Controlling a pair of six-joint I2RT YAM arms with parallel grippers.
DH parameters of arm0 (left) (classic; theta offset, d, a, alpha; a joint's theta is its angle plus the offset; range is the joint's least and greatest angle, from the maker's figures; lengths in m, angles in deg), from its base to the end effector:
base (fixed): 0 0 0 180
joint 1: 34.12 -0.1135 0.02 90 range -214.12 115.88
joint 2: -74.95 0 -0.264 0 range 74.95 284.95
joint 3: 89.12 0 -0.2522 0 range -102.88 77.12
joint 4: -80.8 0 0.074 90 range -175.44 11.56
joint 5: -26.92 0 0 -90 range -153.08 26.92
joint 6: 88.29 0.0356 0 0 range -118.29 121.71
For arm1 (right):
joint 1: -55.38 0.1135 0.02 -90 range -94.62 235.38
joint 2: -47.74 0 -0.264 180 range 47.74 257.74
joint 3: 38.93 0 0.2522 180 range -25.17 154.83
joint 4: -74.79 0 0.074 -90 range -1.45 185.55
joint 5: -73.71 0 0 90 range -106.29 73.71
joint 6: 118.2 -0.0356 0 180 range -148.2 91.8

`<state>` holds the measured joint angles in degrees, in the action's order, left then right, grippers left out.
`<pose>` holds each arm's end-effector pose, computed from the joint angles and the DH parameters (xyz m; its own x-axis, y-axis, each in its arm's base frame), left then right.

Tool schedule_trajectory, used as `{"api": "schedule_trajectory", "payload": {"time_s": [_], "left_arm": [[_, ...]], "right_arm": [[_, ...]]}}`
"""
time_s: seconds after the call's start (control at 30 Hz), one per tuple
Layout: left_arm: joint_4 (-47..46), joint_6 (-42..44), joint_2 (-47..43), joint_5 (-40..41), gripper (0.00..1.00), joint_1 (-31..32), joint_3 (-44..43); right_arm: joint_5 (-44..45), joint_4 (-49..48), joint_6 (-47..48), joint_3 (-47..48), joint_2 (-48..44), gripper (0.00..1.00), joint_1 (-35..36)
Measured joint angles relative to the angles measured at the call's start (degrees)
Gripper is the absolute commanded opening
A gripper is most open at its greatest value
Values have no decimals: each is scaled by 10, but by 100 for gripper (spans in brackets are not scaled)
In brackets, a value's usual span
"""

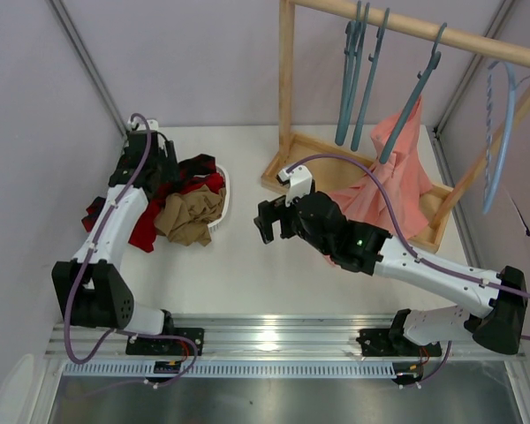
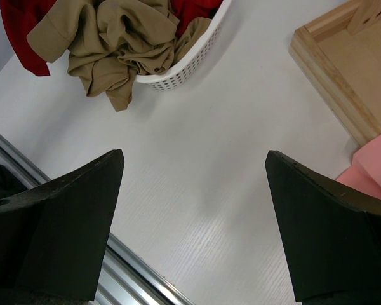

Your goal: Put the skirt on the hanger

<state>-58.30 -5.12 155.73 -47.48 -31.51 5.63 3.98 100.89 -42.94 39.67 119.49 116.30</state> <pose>0.3164 -0.0048 0.3294 -0.5685 -0.0887 -0.8179 -0.2416 0.9683 0.0629 0.1513 0.2467 0.3589 -0.3231 -0.0899 -0.9421 -0.5983 0.7907 0.1297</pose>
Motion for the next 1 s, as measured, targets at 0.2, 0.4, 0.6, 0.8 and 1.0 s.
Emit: {"api": "schedule_trajectory", "payload": {"time_s": [0.2,0.4,0.6,0.8,1.0], "left_arm": [[2,4,17,-2,37,-1,0],[25,8,17,7,0,-1,-14],[118,6,26,-15,0,-1,-224],[148,8,34,-59,0,24,-530],[127,3,-6,-118,0,116,-658]], "right_arm": [[3,2,0,0,0,99,-10],[0,-2,0,0,0,99,-19],[-6,4,-14,20,10,99,-42],[-31,-23,-24,16,-1,99,-61],[-28,-26,-35,28,-11,99,-71]]}}
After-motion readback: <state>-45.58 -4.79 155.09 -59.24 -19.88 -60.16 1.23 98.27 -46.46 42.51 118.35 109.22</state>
